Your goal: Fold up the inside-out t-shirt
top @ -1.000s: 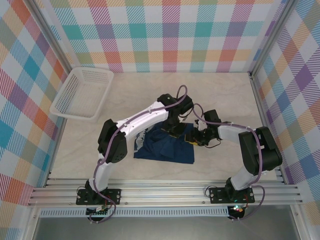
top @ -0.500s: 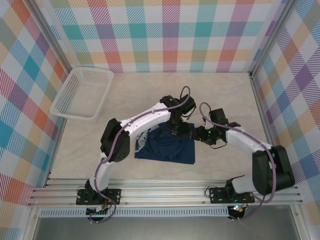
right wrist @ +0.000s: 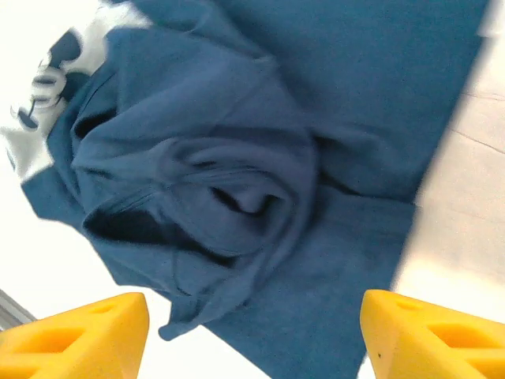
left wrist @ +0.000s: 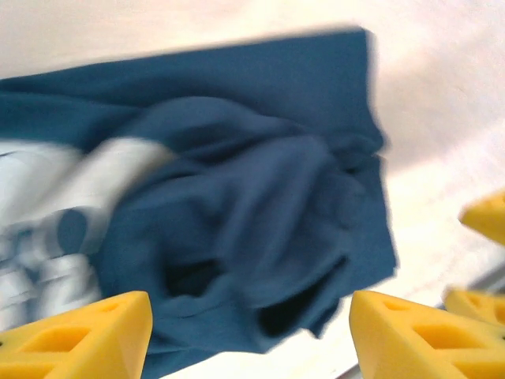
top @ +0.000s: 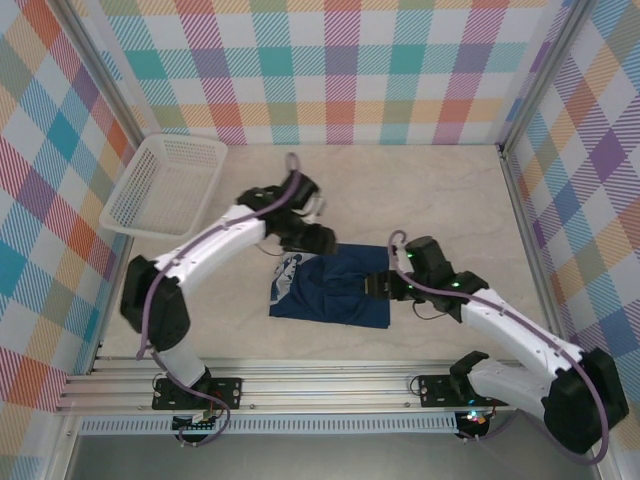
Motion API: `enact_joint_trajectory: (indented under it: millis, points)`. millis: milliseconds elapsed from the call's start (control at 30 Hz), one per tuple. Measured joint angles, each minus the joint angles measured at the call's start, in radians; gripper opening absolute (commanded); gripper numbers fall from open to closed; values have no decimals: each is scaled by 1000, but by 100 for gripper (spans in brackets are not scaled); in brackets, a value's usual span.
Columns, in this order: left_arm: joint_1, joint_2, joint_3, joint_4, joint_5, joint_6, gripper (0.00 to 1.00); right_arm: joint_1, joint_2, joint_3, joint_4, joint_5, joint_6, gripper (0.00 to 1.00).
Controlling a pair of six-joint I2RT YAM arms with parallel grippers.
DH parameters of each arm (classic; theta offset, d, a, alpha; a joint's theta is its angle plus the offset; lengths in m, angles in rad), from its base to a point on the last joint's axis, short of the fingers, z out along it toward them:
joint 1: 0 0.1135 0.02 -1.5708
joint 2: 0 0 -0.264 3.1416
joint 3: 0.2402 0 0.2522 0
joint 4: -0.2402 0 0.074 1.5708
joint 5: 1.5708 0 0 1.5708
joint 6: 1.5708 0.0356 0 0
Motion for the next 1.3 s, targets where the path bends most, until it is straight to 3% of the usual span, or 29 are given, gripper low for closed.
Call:
enact_joint_trajectory:
  millis: [133, 433, 500, 600, 700, 867, 1100, 1300]
  points:
    - [126, -36, -142, 34, -11, -34, 67, 138, 162, 94, 38, 95, -109, 78]
    - [148, -35, -235, 57, -16, -53, 67, 313, 418, 303, 53, 301, -337, 79]
    - [152, -35, -241, 69, -19, -55, 67, 338, 480, 338, 57, 332, -373, 72]
    - [157, -35, -256, 80, -23, -55, 67, 356, 551, 369, 60, 373, -401, 46]
    - [158, -35, -274, 85, -29, -55, 67, 357, 576, 377, 60, 426, -408, 30]
    - [158, -44, -308, 94, -26, -56, 67, 323, 540, 367, 60, 450, -376, 13]
    - [157, -131, -373, 127, 9, -41, 68, 127, 311, 263, 71, 314, -261, 12]
    - [142, -188, -389, 140, 32, -13, 68, -54, 311, 222, 86, 162, -170, 15]
